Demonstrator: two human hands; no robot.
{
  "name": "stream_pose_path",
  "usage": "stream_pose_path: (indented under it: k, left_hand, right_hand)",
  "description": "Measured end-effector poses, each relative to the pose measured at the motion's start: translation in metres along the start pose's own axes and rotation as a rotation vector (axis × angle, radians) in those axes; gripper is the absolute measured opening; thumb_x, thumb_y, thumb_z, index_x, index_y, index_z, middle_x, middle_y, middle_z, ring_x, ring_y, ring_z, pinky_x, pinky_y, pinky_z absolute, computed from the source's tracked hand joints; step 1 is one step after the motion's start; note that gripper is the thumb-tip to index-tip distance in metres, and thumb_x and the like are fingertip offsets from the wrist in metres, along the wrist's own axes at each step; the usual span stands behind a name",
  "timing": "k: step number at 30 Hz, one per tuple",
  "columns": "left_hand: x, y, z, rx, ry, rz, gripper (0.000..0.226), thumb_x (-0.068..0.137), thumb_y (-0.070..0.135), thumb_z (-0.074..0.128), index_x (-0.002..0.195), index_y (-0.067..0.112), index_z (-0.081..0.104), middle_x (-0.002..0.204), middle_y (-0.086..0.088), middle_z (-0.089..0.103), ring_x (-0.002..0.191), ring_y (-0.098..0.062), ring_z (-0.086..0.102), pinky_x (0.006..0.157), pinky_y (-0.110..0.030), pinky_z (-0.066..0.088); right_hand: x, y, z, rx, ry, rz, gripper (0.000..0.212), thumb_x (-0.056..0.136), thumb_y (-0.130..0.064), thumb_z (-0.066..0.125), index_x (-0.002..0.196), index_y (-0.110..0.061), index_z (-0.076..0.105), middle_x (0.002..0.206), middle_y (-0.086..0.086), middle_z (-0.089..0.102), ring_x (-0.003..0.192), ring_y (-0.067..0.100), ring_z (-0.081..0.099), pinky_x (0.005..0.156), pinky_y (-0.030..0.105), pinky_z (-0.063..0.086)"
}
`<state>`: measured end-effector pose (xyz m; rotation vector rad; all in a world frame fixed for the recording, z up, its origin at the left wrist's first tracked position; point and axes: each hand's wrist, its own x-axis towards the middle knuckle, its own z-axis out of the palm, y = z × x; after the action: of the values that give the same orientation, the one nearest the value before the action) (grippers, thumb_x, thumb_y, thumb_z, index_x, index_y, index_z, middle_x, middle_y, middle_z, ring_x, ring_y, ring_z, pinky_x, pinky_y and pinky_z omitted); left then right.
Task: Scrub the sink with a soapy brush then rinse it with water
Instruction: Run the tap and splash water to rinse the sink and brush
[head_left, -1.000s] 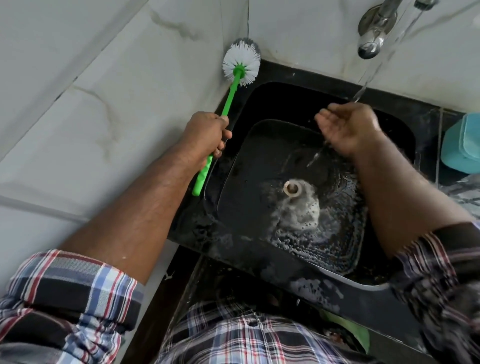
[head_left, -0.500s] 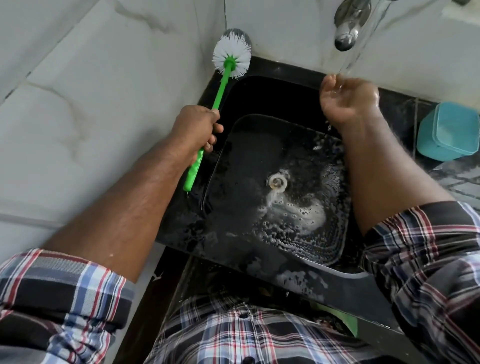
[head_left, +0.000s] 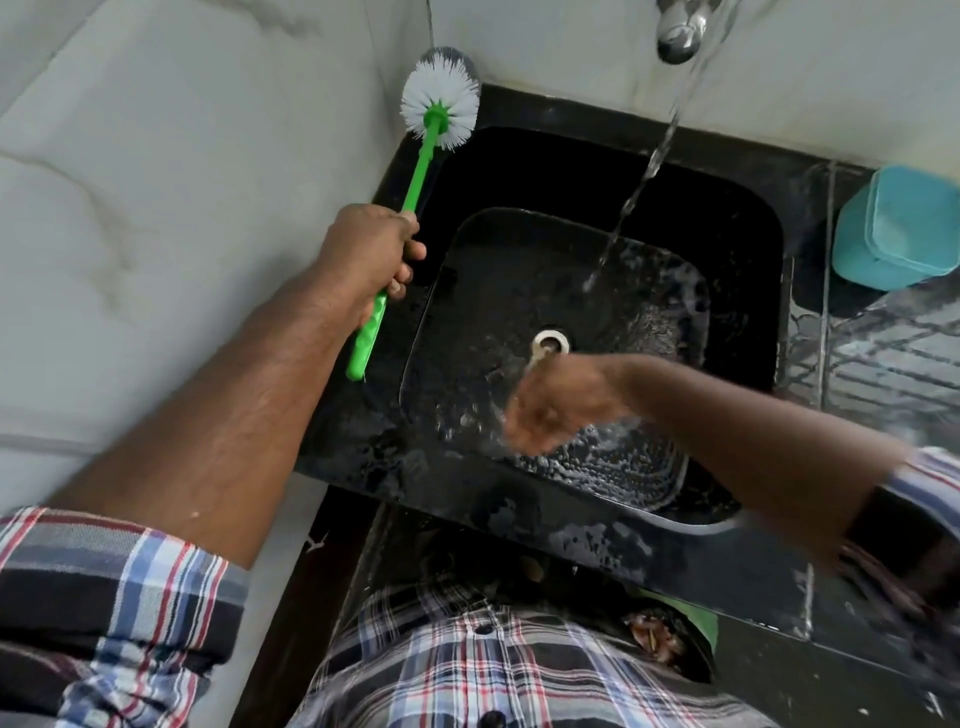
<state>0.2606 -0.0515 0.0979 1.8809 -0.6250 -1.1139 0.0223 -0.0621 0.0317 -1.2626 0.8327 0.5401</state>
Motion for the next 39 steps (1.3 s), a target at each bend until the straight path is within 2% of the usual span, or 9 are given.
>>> stream_pose_path:
  k: [3,6,11,15,21,26,32,36,39]
  left_hand:
    - [0.000,-0.003,0.001,-0.002,-0.002,-0.002,0.021,0.098,0.021,0.055,0.110,0.007,0.065,0.076,-0.004,0.061,0.041,-0.007,0.042,0.035,-0.017,0.032]
    - [-0.001,-0.005,0.007,-0.010,-0.012,-0.008,0.021,0.098,0.021,0.055,0.110,0.007,0.064,0.076,-0.004,0.061,0.042,-0.007,0.042,0.036,-0.017,0.032]
    - [-0.005,-0.006,0.016,-0.021,-0.042,-0.011,0.018,0.099,0.021,0.053,0.107,0.008,0.063,0.075,-0.004,0.059,0.044,-0.008,0.040,0.036,-0.016,0.031]
    - [-0.004,-0.006,0.023,-0.025,-0.051,-0.019,0.018,0.099,0.023,0.052,0.105,0.010,0.063,0.076,-0.003,0.059,0.045,-0.009,0.039,0.037,-0.017,0.030]
    - [0.001,-0.008,0.032,-0.023,-0.080,-0.011,0.019,0.098,0.026,0.052,0.103,0.011,0.063,0.076,-0.003,0.061,0.042,-0.008,0.041,0.037,-0.018,0.031]
    - [0.000,-0.006,0.040,-0.020,-0.085,-0.007,0.018,0.098,0.024,0.053,0.102,0.011,0.064,0.076,-0.003,0.061,0.042,-0.008,0.041,0.038,-0.018,0.031]
    - [0.001,-0.001,0.050,-0.027,-0.103,-0.014,0.018,0.098,0.023,0.053,0.104,0.010,0.064,0.076,-0.003,0.061,0.042,-0.007,0.041,0.036,-0.018,0.031]
    - [-0.001,0.000,0.057,-0.018,-0.111,-0.015,0.017,0.098,0.023,0.053,0.102,0.012,0.064,0.076,-0.003,0.061,0.043,-0.007,0.042,0.037,-0.018,0.031]
    - [-0.003,0.001,0.062,-0.021,-0.129,-0.013,0.016,0.098,0.022,0.053,0.101,0.012,0.064,0.075,-0.003,0.060,0.042,-0.006,0.041,0.036,-0.018,0.031]
  right_hand:
    - [-0.035,0.032,-0.028,-0.126,-0.059,0.233,0.022,0.097,-0.004,0.049,0.108,0.004,0.067,0.104,0.024,0.071,0.088,0.032,0.070,0.082,0.042,0.058]
    - [-0.056,0.034,-0.066,-0.094,0.189,0.215,0.022,0.097,-0.006,0.048,0.107,-0.003,0.068,0.101,0.019,0.073,0.096,0.037,0.069,0.084,0.043,0.056]
    - [-0.046,-0.017,-0.116,0.687,0.659,-0.311,0.025,0.096,-0.006,0.043,0.111,-0.007,0.062,0.100,0.013,0.071,0.093,0.027,0.070,0.084,0.037,0.057]
    - [-0.037,-0.050,-0.138,1.314,0.644,-0.613,0.022,0.094,-0.006,0.044,0.096,0.006,0.062,0.094,0.017,0.068,0.102,0.033,0.067,0.081,0.039,0.059]
    - [-0.042,-0.057,-0.152,1.717,0.623,-0.773,0.028,0.094,0.002,0.033,0.079,0.005,0.056,0.074,0.015,0.058,0.069,0.028,0.061,0.058,0.029,0.057]
    - [-0.056,-0.060,-0.157,1.688,0.498,-0.820,0.027,0.095,0.001,0.030,0.085,0.006,0.055,0.080,0.018,0.055,0.069,0.029,0.059,0.049,0.029,0.053]
    - [-0.067,-0.064,-0.147,1.479,0.320,-0.811,0.021,0.091,-0.002,0.038,0.083,0.003,0.056,0.077,0.018,0.059,0.068,0.027,0.061,0.055,0.027,0.054]
    - [-0.074,-0.039,-0.118,0.918,0.229,-0.547,0.020,0.089,-0.008,0.044,0.080,-0.004,0.061,0.076,0.012,0.063,0.065,0.020,0.063,0.057,0.023,0.051]
    - [-0.084,0.008,-0.086,0.377,0.152,-0.127,0.024,0.088,-0.012,0.053,0.097,0.007,0.065,0.092,0.026,0.068,0.076,0.029,0.068,0.071,0.034,0.056]
